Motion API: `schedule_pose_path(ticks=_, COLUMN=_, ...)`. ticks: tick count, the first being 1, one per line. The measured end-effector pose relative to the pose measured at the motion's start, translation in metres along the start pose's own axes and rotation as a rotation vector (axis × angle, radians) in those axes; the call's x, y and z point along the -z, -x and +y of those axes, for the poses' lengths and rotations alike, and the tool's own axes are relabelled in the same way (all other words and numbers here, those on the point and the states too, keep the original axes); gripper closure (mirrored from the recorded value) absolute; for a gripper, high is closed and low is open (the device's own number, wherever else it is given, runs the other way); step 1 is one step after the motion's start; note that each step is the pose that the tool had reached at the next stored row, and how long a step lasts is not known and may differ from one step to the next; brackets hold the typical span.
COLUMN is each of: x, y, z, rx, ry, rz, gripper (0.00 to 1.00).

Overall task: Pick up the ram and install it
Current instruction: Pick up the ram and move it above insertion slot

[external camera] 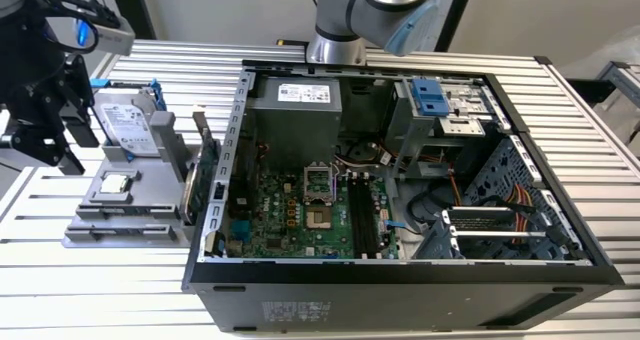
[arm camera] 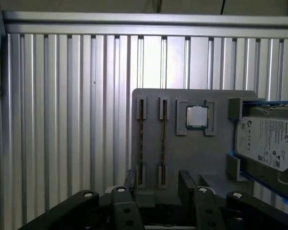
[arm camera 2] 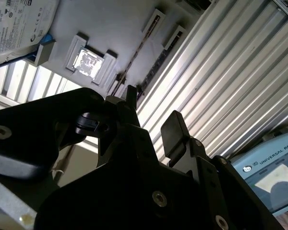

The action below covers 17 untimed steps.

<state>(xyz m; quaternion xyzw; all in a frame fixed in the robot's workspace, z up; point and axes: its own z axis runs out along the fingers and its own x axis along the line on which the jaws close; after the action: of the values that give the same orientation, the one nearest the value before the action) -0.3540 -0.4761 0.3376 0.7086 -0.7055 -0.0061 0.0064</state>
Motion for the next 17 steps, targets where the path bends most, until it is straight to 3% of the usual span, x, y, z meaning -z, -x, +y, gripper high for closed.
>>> schedule_pose_path(ticks=17, x=-0.0078, y=0.0004, z=-0.0002, rx=0.0, ry=0.0, rz=0.0043, gripper=0.0)
